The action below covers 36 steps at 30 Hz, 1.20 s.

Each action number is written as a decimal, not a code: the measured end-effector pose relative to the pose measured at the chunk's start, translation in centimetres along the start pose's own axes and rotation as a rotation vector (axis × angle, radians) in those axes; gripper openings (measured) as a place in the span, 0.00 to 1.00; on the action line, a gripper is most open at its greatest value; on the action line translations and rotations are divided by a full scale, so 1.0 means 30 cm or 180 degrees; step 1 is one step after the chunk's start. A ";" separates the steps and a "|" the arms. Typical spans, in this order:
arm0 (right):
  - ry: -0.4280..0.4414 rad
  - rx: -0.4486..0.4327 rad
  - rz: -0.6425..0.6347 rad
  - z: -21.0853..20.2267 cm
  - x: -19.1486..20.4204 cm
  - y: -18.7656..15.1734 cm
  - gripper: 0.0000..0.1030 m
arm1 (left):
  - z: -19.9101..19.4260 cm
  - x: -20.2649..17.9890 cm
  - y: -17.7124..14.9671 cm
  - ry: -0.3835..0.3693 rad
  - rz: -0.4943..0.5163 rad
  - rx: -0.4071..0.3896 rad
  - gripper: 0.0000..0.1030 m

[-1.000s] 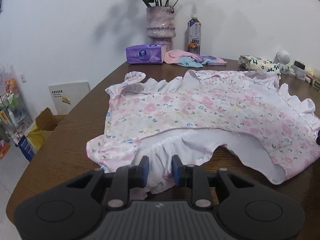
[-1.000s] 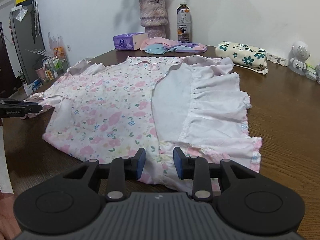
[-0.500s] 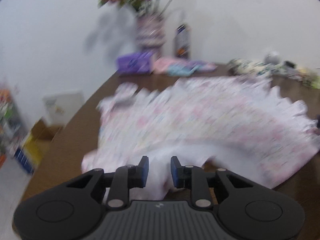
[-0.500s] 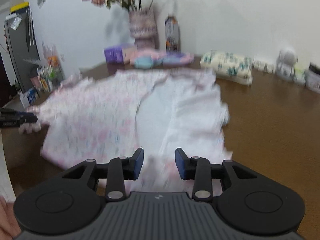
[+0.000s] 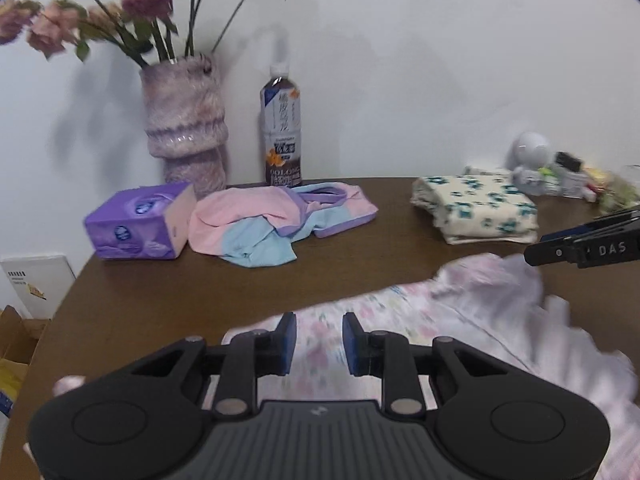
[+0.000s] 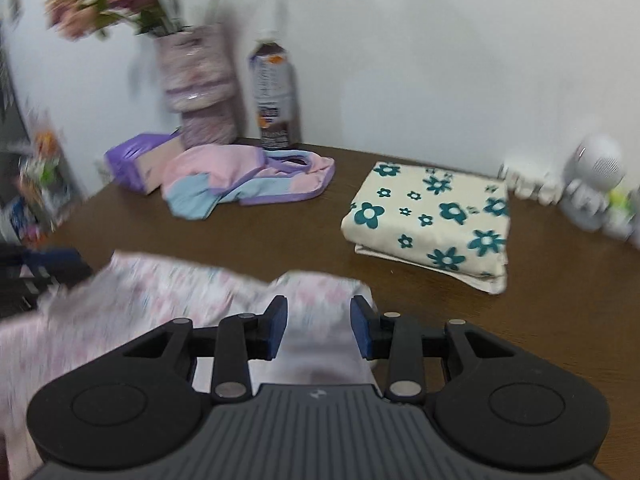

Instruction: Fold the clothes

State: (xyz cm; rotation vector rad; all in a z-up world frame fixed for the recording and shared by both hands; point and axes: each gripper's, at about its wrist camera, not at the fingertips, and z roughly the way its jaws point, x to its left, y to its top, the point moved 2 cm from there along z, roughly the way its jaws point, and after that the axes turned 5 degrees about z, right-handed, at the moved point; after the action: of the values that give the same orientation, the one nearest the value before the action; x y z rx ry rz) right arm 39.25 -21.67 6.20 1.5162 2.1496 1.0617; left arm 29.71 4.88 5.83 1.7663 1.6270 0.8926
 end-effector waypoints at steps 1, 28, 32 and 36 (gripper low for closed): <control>-0.0033 0.0047 0.0015 0.045 -0.013 0.009 0.34 | 0.047 0.000 0.006 0.0012 -0.0007 0.0011 0.22; 0.0255 -0.0176 -0.0314 0.165 -0.048 0.022 0.08 | 0.202 0.042 -0.059 -0.0135 -0.0039 -0.0195 0.21; 0.0453 -0.0017 -0.0727 0.234 0.096 0.016 0.08 | 0.253 0.022 -0.080 -0.0118 0.0030 0.0020 0.20; 0.0497 0.0132 -0.0898 0.320 0.172 -0.004 0.08 | 0.256 0.031 -0.091 -0.0143 -0.0017 0.0002 0.20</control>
State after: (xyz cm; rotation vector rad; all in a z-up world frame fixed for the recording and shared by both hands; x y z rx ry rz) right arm 43.06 -13.24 0.42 1.1329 2.4159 1.0715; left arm 34.14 6.30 -0.94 1.7690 1.6028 0.8441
